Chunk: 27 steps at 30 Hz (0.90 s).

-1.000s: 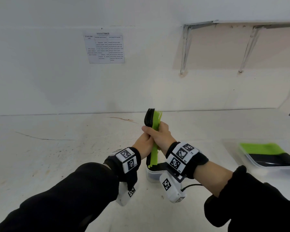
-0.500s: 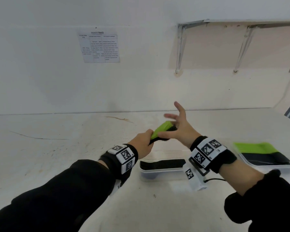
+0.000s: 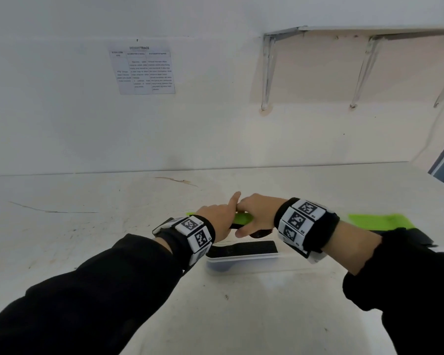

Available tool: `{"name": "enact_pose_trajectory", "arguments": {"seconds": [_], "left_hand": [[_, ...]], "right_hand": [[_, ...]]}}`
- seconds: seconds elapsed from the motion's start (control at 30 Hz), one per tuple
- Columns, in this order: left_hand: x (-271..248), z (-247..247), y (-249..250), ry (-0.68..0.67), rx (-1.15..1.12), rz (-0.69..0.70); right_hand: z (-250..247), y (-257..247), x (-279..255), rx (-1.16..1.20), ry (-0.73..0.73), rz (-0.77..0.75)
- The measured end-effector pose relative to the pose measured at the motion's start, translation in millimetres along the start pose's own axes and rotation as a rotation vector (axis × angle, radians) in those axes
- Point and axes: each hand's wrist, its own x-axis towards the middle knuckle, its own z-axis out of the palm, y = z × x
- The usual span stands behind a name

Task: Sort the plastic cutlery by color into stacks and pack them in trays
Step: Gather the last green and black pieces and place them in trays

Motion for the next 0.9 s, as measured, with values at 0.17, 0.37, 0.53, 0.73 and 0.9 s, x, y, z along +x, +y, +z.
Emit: {"name": "enact_pose_trajectory", "arguments": {"seconds": [0.17, 0.37, 0.53, 0.73, 0.9], "left_hand": [[4, 4, -2, -0.003, -0.113, 0.001], [3, 12, -17, 0.051, -0.042, 0.011], [-7, 24, -40, -0.058, -0.317, -0.078], [-18, 41, -50, -0.254, -0.557, -0.120], [-18, 40, -51, -0.307, -0.601, -0.142]], "right_hand": [[2, 3, 12, -0.045, -0.042, 0.021], [6, 9, 17, -0.059, -0.032, 0.025], [14, 21, 17, -0.121, -0.095, 0.092], [20, 19, 27, -0.238, -0.173, 0.127], [24, 17, 32, -0.277, -0.213, 0.162]]}}
